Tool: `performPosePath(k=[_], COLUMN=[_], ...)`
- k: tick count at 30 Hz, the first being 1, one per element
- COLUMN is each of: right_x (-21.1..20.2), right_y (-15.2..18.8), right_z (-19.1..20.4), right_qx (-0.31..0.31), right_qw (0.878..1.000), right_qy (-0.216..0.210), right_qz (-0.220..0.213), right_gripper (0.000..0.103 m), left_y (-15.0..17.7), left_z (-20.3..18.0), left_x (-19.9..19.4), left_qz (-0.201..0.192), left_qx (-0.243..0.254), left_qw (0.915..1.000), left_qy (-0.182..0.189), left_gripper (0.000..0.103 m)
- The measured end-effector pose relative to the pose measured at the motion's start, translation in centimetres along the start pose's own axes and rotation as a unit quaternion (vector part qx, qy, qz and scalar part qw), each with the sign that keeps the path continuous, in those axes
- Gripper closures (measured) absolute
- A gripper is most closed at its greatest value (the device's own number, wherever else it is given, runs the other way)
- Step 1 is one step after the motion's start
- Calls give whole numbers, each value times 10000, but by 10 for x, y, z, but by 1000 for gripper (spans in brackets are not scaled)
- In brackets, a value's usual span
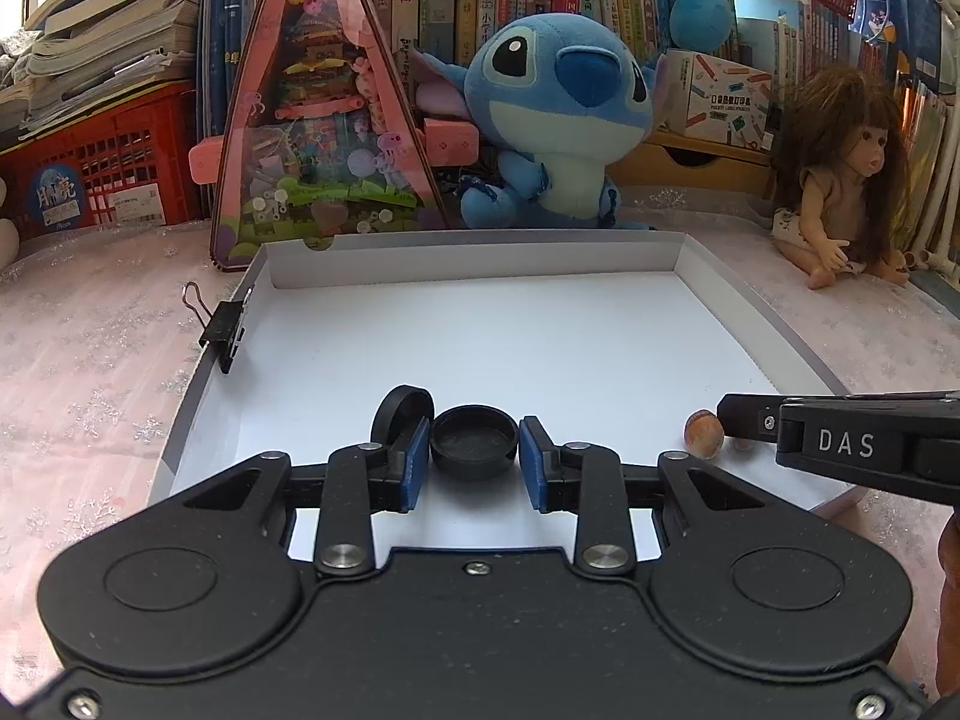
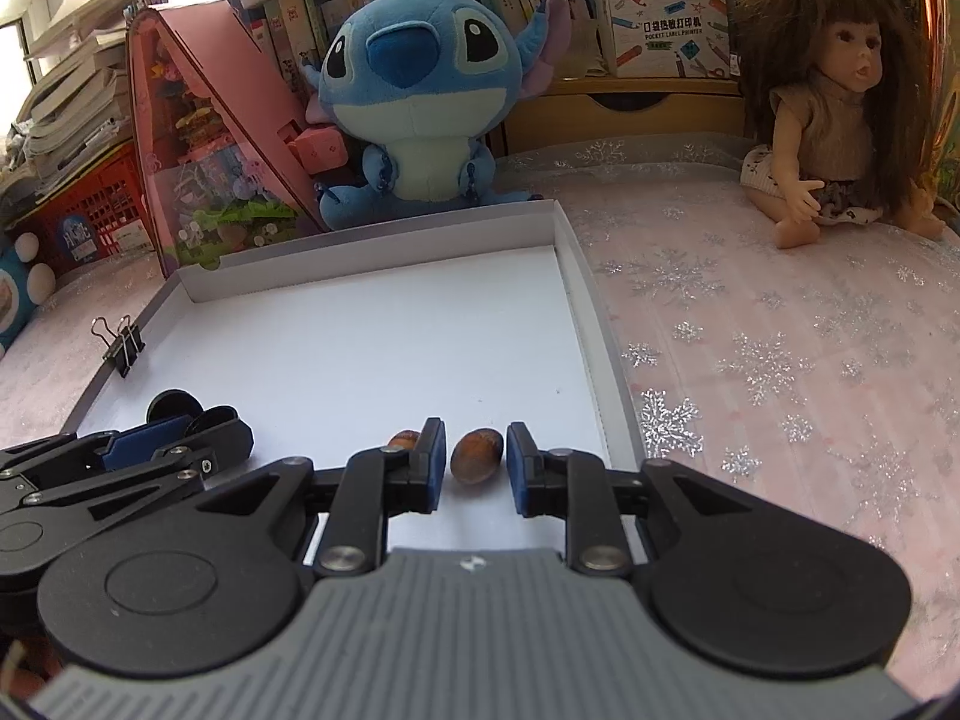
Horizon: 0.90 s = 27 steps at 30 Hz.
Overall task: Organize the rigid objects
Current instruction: 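Open the right tool beside the first hazelnut while the left tool releases the jar base in the tray, then move the left tool toward the red marker while the right tool approaches the binder clips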
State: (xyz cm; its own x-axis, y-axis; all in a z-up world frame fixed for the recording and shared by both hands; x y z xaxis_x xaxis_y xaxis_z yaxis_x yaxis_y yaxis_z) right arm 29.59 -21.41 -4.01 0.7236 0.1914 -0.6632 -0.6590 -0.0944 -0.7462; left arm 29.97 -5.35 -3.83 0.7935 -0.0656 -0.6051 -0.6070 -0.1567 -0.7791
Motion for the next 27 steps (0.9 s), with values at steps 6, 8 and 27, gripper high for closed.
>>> performPosePath(k=[6,8,27], right_x=[-21,-30,-106], right_y=[-6,-6,67], right_z=[-2,-2,4], right_qx=[-29,-95,-885], right_qw=[9996,9992,9918], right_qy=[-144,-168,11], right_qz=[-258,-345,-924], right_gripper=[52,48,25], left_y=[-8,-9,57], left_z=[4,6,37], left_x=[-23,-34,-133], left_qz=[-223,-241,-452], left_qx=[26,34,230], left_qw=[9997,9995,9971], left_qy=[123,183,568], left_gripper=[52,48,34])
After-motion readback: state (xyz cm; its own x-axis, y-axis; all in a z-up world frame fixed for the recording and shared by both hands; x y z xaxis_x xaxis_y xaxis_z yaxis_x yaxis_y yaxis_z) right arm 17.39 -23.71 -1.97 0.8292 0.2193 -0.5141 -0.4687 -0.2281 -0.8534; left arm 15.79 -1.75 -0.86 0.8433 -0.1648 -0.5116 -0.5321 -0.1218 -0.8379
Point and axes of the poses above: each gripper's, at about its wrist camera, not at the fingertips, and x roughly the way its jaws point, z to its left, y to its underside, the point moved 8 cm from there along x, roughly the way its jaws point, and after that the axes turned 9 degrees about -x, right-handed, at the moved point
